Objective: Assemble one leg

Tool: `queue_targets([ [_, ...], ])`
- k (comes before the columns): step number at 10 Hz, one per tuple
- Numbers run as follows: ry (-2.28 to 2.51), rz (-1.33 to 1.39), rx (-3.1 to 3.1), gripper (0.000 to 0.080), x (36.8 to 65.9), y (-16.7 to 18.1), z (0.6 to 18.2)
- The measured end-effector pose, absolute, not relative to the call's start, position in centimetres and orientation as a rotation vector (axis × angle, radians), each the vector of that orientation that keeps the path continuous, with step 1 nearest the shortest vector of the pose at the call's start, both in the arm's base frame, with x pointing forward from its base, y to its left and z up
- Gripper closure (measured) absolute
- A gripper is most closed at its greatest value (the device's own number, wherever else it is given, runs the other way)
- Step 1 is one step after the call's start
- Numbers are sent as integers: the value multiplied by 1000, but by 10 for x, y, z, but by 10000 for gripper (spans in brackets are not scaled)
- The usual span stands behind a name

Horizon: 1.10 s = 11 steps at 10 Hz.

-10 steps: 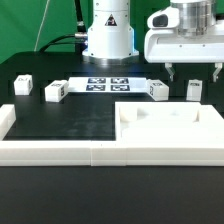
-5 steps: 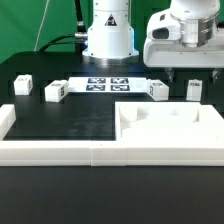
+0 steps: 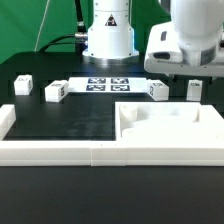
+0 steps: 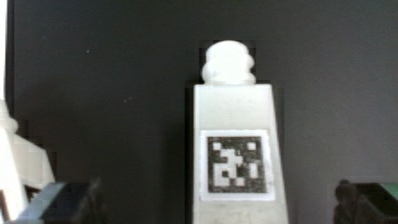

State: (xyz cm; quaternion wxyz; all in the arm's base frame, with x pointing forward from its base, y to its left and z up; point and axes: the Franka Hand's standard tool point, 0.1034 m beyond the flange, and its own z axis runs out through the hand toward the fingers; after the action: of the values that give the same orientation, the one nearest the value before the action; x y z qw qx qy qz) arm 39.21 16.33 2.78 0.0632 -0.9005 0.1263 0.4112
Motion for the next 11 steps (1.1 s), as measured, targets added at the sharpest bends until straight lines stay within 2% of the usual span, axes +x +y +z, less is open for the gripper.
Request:
queue_targets([
  [2,379,1264,-2703,151,397,166,17],
  [9,361,1272,-2706,151,391,171,10],
  [11,362,1273,-2707,402,391,171,10],
])
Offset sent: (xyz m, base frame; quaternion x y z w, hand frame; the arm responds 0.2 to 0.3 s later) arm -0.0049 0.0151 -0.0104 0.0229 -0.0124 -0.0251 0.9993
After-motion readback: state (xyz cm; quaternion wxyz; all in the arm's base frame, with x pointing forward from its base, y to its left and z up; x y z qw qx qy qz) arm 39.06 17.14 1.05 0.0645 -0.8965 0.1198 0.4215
